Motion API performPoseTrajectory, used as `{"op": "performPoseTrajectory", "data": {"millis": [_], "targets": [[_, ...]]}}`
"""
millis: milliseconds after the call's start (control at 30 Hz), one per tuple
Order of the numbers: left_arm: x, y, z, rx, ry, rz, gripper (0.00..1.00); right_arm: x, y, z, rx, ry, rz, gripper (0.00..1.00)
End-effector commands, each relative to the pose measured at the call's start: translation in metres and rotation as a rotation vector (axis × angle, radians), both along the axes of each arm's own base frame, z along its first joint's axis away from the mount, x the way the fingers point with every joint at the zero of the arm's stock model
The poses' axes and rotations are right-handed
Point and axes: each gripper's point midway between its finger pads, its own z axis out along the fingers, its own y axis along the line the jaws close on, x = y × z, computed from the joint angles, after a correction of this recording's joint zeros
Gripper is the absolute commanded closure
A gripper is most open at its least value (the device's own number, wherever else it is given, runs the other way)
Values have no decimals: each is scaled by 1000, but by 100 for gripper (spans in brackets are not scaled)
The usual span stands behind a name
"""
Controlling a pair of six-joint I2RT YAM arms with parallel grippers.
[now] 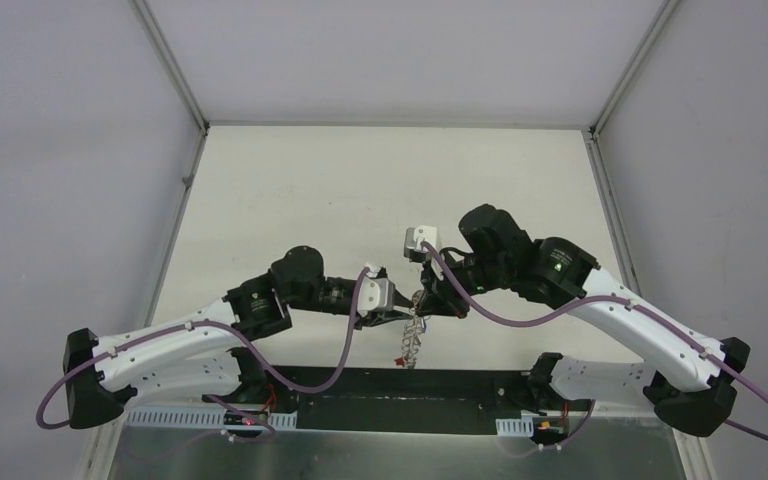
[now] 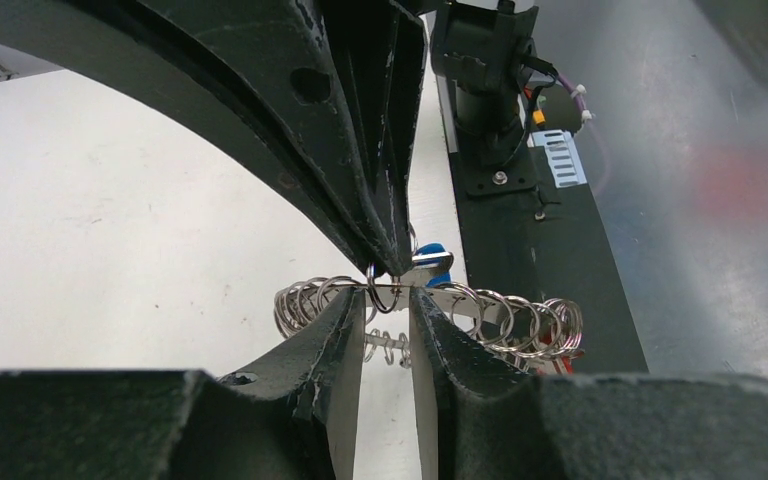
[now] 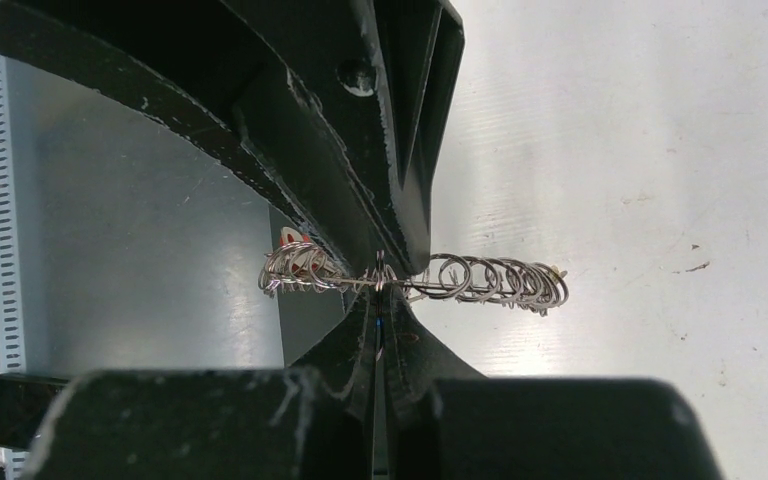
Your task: Put the keys on the keyring
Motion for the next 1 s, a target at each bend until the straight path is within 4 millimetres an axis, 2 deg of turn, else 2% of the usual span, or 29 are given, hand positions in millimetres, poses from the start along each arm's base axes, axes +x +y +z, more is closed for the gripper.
{"op": "performPoseTrajectory", "data": {"millis": [0, 200, 300, 433, 700, 767, 833, 900, 967], "targets": [[-3, -7, 25, -71, -28, -24, 76, 1, 12, 25, 101, -25, 15, 100], [0, -10, 27, -75, -31, -13, 73, 1, 12, 26, 105, -28, 16, 100], [0, -11, 28, -78, -33, -15, 80, 1, 12, 24, 103, -27, 17, 100], [0, -11, 30, -80, -32, -20, 99, 1, 13, 23, 101, -28, 15, 100], [-1, -8, 32, -88, -17, -7, 100, 6, 11, 22, 96, -50, -7, 100], [0, -7, 33, -98, -16, 2, 100, 8, 10, 24, 102, -63, -20, 76], [0, -5, 33, -111, -13, 12, 100, 10, 9, 29, 128, -85, -33, 60], [0, -3, 34, -132, -13, 22, 100, 11, 7, 33, 167, -109, -49, 48], [0, -2, 38, -165, -14, 27, 100, 11, 6, 42, 223, -137, -61, 45]]}}
